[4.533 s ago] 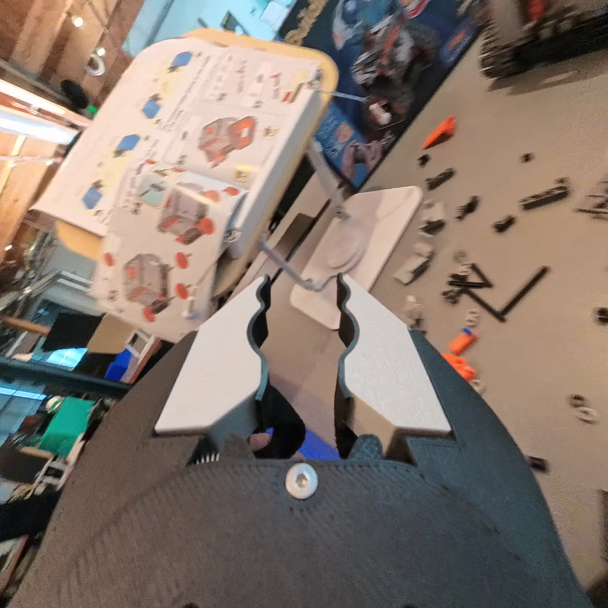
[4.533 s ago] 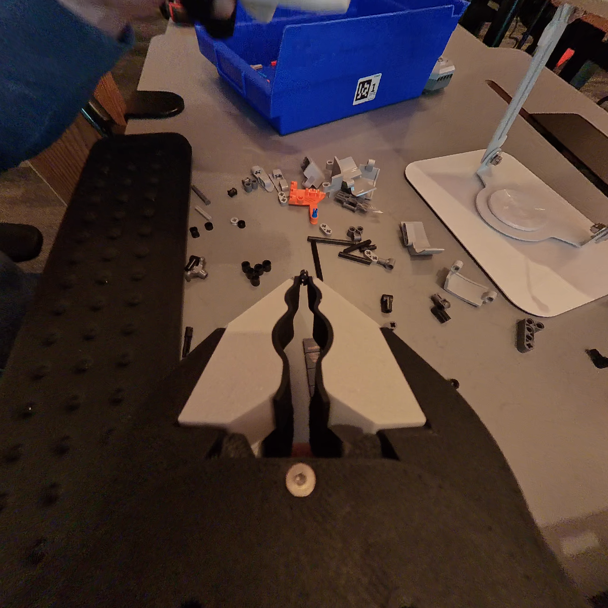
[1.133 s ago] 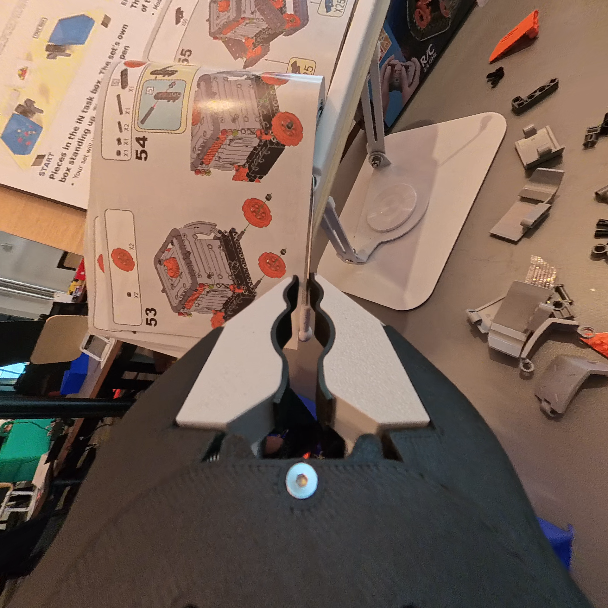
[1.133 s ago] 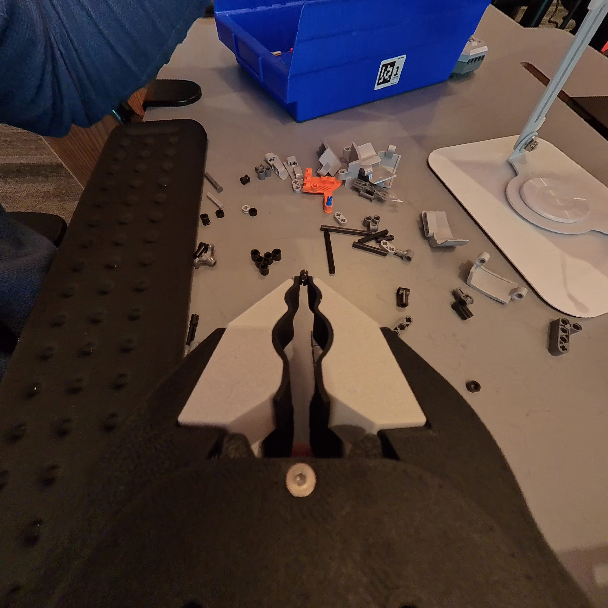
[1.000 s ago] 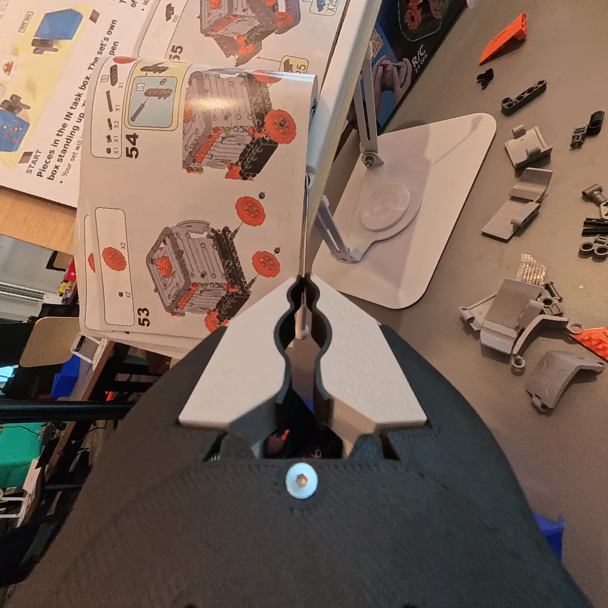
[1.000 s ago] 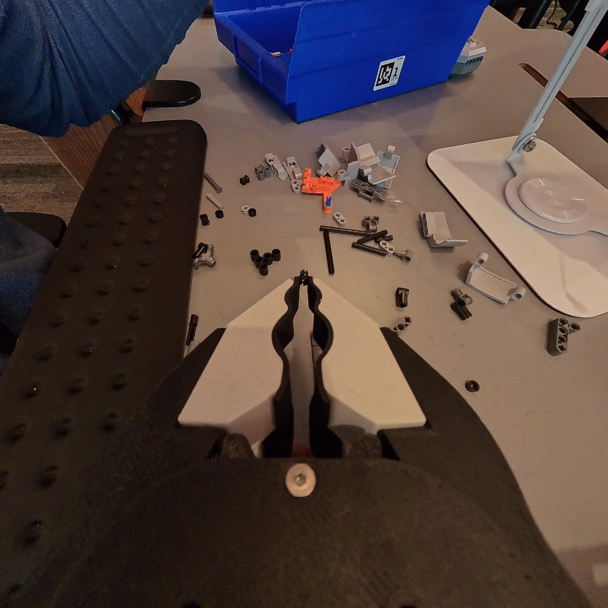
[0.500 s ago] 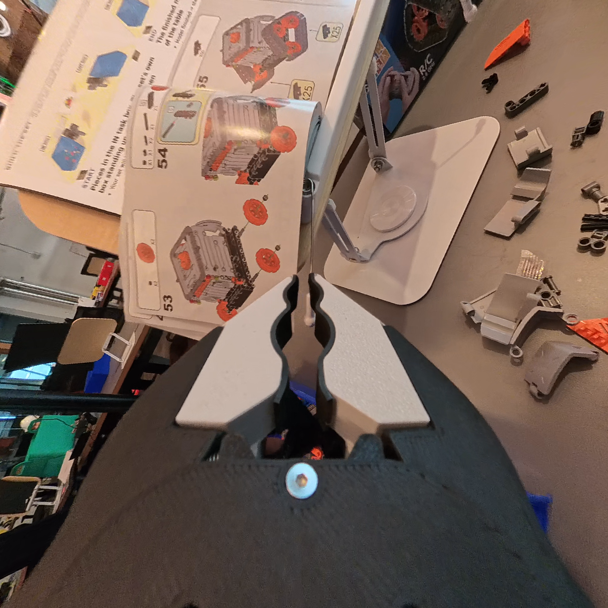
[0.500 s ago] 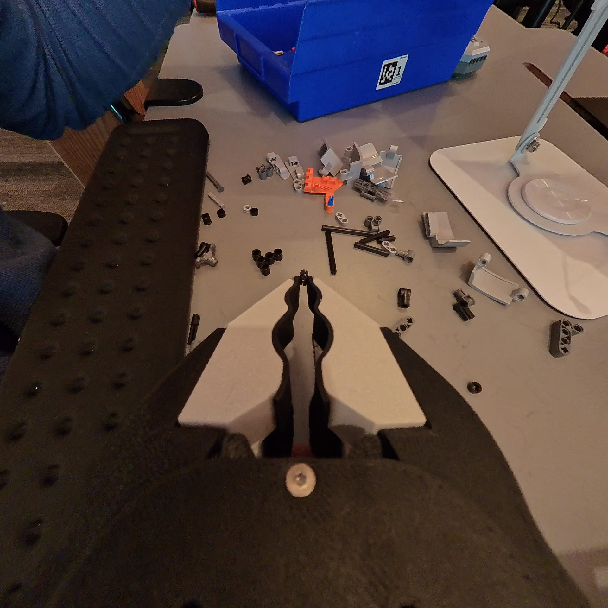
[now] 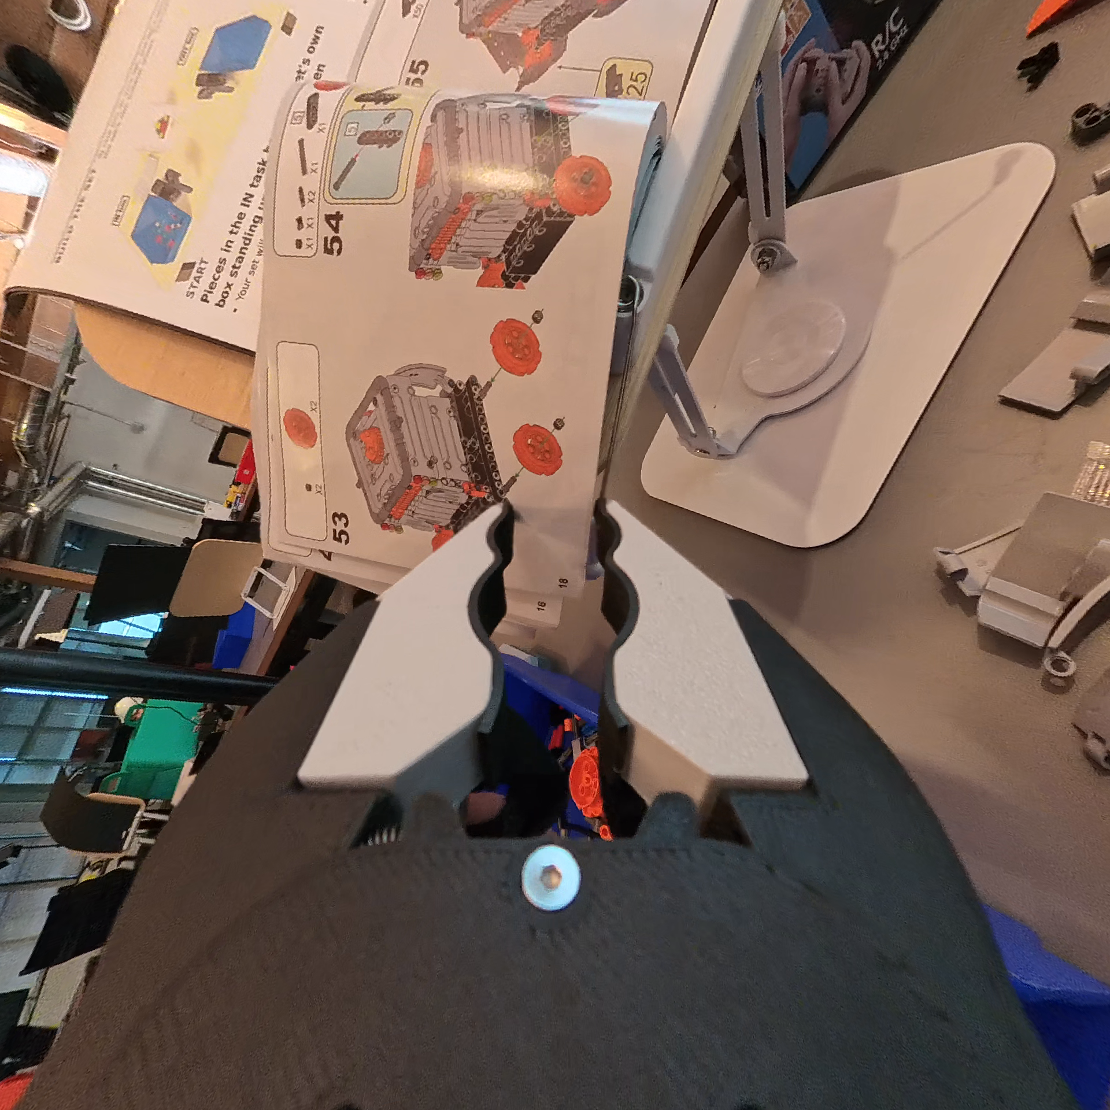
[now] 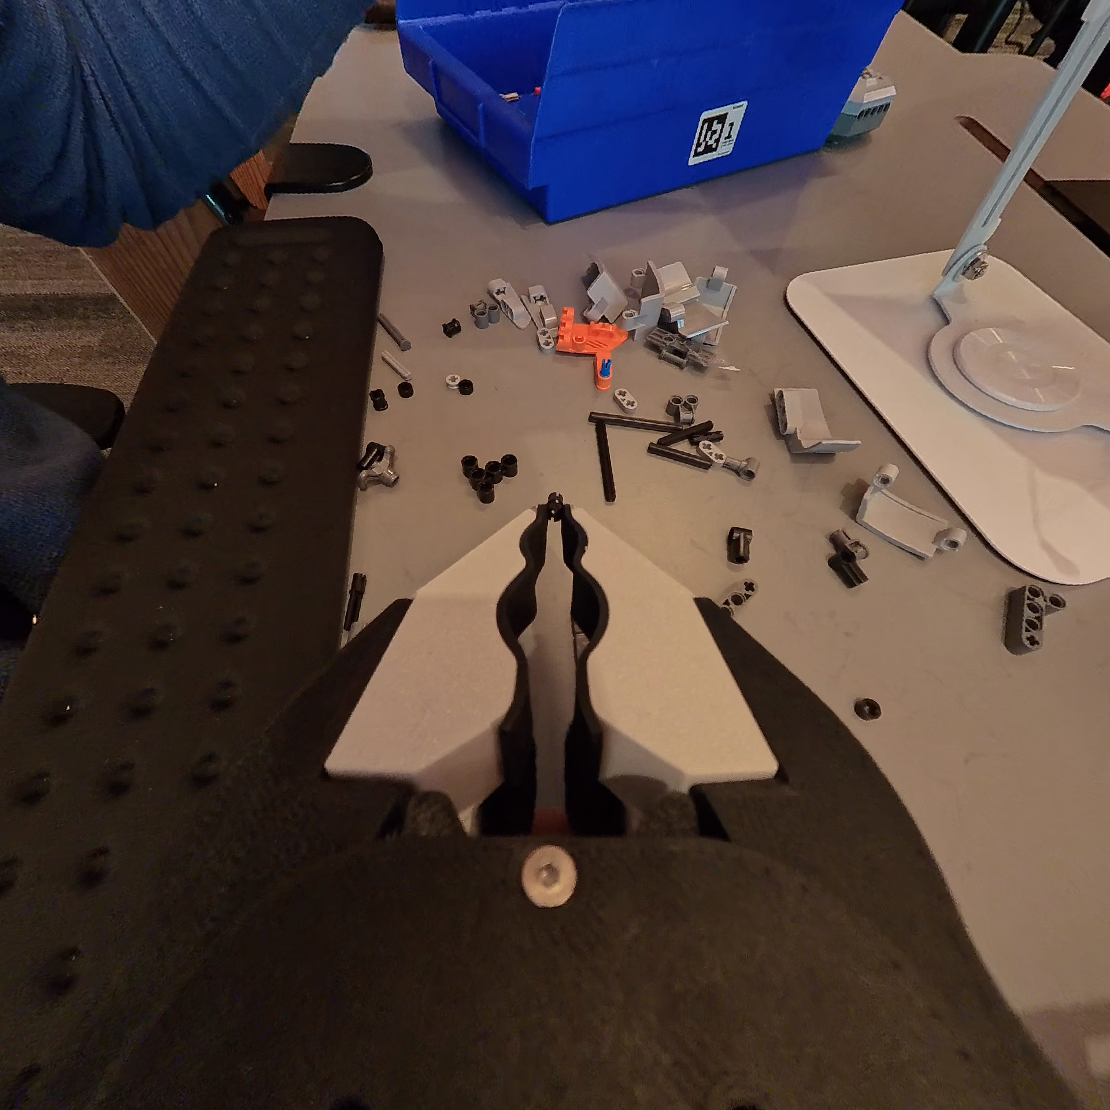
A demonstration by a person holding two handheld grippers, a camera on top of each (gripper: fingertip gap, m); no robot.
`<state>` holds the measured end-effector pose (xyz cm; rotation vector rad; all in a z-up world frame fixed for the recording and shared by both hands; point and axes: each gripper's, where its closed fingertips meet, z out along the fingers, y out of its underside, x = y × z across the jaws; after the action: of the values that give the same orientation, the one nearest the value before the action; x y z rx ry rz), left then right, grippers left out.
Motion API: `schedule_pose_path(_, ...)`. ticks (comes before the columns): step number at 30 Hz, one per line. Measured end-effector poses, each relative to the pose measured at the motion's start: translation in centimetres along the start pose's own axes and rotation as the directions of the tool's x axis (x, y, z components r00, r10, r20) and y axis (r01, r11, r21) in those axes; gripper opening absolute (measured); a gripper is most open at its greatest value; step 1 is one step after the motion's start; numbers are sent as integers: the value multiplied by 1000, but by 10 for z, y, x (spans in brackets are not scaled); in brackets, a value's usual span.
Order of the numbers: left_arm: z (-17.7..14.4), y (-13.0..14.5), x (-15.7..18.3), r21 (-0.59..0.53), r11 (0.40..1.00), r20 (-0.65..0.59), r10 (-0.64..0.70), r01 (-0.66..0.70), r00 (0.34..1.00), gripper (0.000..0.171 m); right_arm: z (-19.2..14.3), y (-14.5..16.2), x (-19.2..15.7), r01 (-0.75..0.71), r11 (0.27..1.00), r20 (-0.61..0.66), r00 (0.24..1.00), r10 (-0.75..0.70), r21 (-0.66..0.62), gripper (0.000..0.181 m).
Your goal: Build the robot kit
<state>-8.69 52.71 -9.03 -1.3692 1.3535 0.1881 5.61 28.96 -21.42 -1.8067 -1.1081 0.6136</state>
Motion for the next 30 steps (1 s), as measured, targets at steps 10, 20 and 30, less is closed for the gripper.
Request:
schedule_pose_path(10,1,-1,-7,8,1000,7,10,-10,1000,6,0,0,0,-3,1000,5,1000,3,1,2)
schedule_pose_path(20,-2,-10,-9,10,998,14,59,-59,998,0,-1,-1,-1,0,1000,9,1000,0,4,2)
schedule_pose_path(30,-10,1,2,-135,957,-91,246,-256,965,0,-2,-1,-2,4,1000,11,1000,-4,3,2)
